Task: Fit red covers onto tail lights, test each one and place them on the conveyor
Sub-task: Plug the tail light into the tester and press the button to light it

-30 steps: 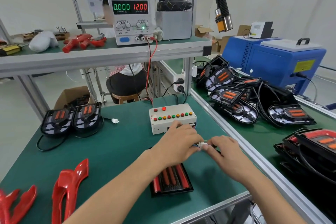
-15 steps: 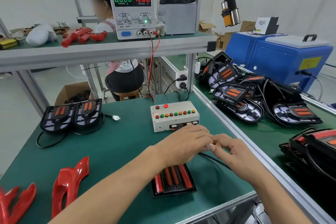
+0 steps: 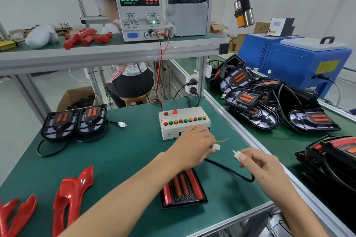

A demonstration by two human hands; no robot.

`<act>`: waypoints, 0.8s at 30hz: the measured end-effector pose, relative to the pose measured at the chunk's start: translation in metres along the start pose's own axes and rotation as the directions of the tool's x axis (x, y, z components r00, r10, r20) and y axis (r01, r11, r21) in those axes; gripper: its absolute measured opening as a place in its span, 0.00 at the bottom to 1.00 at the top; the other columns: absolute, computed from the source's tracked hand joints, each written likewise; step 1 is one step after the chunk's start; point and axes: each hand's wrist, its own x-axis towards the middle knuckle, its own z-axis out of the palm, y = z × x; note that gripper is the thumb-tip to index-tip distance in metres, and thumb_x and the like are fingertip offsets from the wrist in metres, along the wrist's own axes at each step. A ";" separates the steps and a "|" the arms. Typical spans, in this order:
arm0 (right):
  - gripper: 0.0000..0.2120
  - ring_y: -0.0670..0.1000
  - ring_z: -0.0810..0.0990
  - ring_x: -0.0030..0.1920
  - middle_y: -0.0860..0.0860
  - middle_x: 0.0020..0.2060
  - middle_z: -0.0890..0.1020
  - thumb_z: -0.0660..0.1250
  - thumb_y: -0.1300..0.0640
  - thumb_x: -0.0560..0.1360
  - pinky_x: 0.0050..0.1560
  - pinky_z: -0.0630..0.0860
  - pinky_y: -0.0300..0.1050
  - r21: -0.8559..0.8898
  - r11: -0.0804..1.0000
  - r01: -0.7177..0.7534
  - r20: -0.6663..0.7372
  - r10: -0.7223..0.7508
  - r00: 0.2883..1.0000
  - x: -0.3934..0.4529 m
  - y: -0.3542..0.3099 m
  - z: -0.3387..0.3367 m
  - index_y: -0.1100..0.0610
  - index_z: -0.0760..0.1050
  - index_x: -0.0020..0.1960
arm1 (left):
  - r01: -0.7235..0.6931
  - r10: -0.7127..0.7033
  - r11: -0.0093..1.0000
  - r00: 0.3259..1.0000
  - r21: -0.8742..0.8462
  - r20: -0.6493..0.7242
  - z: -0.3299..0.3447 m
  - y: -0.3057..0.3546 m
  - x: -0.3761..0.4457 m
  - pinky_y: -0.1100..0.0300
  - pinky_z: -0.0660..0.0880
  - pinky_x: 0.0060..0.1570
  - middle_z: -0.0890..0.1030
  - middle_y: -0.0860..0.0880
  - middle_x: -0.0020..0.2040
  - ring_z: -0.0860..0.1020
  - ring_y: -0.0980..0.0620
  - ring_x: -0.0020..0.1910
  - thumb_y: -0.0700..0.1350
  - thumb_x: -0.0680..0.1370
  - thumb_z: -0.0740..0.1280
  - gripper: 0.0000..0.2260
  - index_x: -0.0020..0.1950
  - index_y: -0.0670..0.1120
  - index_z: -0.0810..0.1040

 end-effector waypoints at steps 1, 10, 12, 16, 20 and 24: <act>0.16 0.43 0.79 0.41 0.46 0.41 0.83 0.71 0.43 0.75 0.44 0.70 0.33 -0.040 0.999 0.017 -0.022 -0.017 1.000 -0.004 0.000 0.000 0.54 0.81 0.37 | 0.016 -0.016 1.000 1.000 0.022 0.010 0.002 0.000 0.000 0.55 0.63 0.66 0.81 0.52 0.62 0.72 0.48 0.66 0.52 0.82 0.66 0.13 0.63 0.47 0.80; 0.14 0.42 0.71 0.30 0.45 0.33 0.74 0.74 0.42 0.68 0.35 0.66 0.31 -0.290 0.952 0.101 0.034 -0.095 0.995 -0.049 0.006 0.016 0.49 0.76 0.31 | 0.245 -0.282 0.936 0.952 -0.253 -0.122 -0.020 0.004 -0.023 0.56 0.66 0.67 0.81 0.50 0.66 0.74 0.50 0.67 0.54 0.81 0.67 0.19 0.69 0.47 0.78; 0.14 0.41 0.69 0.29 0.46 0.35 0.75 0.74 0.41 0.67 0.34 0.67 0.32 -0.277 0.957 0.083 0.064 -0.068 0.996 -0.060 0.008 0.019 0.48 0.75 0.31 | 0.426 -0.527 0.826 0.816 -0.369 -0.237 -0.034 0.001 -0.049 0.62 0.69 0.53 0.84 0.54 0.52 0.78 0.54 0.54 0.53 0.81 0.67 0.09 0.55 0.50 0.83; 0.14 0.40 0.68 0.27 0.43 0.32 0.75 0.77 0.44 0.68 0.32 0.66 0.30 -0.316 0.944 0.099 0.094 -0.073 0.993 -0.074 0.009 0.026 0.42 0.73 0.31 | 0.808 -0.860 0.481 0.511 -0.341 -0.003 -0.042 -0.005 -0.124 0.64 0.68 0.36 0.79 0.57 0.36 0.77 0.59 0.38 0.68 0.76 0.60 0.19 0.39 0.54 0.75; 0.16 0.40 0.68 0.27 0.41 0.28 0.72 0.73 0.38 0.68 0.32 0.65 0.31 -0.305 0.950 0.065 0.103 -0.035 0.994 -0.082 -0.002 0.037 0.44 0.71 0.30 | 0.881 -0.811 0.139 0.363 -0.453 0.459 -0.026 0.021 -0.166 0.61 0.76 0.35 0.84 0.53 0.35 0.82 0.57 0.35 0.77 0.69 0.62 0.30 0.43 0.50 0.81; 0.17 0.41 0.69 0.27 0.43 0.26 0.71 0.75 0.42 0.70 0.32 0.64 0.32 -0.251 0.968 0.026 0.195 0.024 0.981 -0.092 -0.017 0.056 0.44 0.71 0.30 | 0.866 -0.837 0.077 0.326 -0.495 0.440 -0.012 0.036 -0.168 0.59 0.75 0.36 0.79 0.56 0.29 0.77 0.56 0.31 0.74 0.69 0.66 0.28 0.38 0.48 0.79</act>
